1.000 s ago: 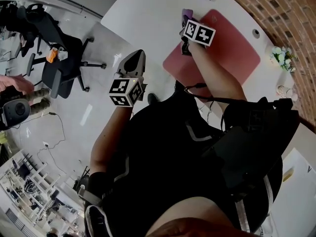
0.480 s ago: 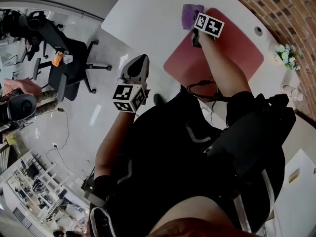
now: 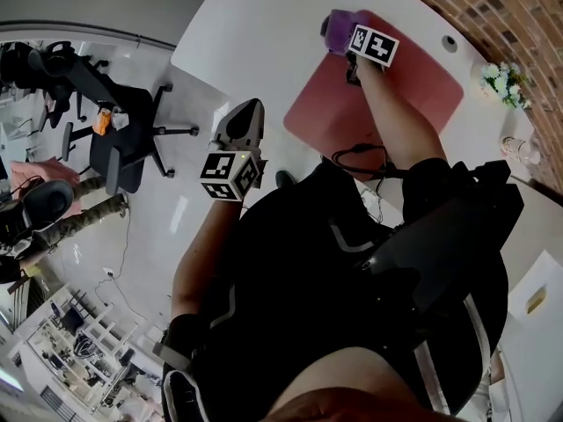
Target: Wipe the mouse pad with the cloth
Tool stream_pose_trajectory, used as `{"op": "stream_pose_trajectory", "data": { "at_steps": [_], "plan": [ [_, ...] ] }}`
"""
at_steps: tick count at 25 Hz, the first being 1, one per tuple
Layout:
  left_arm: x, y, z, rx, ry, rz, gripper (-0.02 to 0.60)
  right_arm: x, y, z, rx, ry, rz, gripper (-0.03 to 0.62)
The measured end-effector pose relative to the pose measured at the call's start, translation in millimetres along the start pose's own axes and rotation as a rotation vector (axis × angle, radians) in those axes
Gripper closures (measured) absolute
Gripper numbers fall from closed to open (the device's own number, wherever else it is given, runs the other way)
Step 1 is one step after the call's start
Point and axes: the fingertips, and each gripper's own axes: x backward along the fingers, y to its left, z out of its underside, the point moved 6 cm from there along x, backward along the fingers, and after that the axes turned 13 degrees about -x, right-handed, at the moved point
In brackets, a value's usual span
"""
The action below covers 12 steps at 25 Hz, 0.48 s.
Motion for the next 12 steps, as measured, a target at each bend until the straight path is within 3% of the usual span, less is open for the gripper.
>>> {"op": "stream_pose_trajectory", "data": {
  "at_steps": [12],
  "plan": [
    [-20.9, -18.7, -7.6, -0.06, 0.002, 0.098, 0.578, 33.8, -50.4, -6.6, -0.048, -0.042, 0.066, 0.534]
  ]
}}
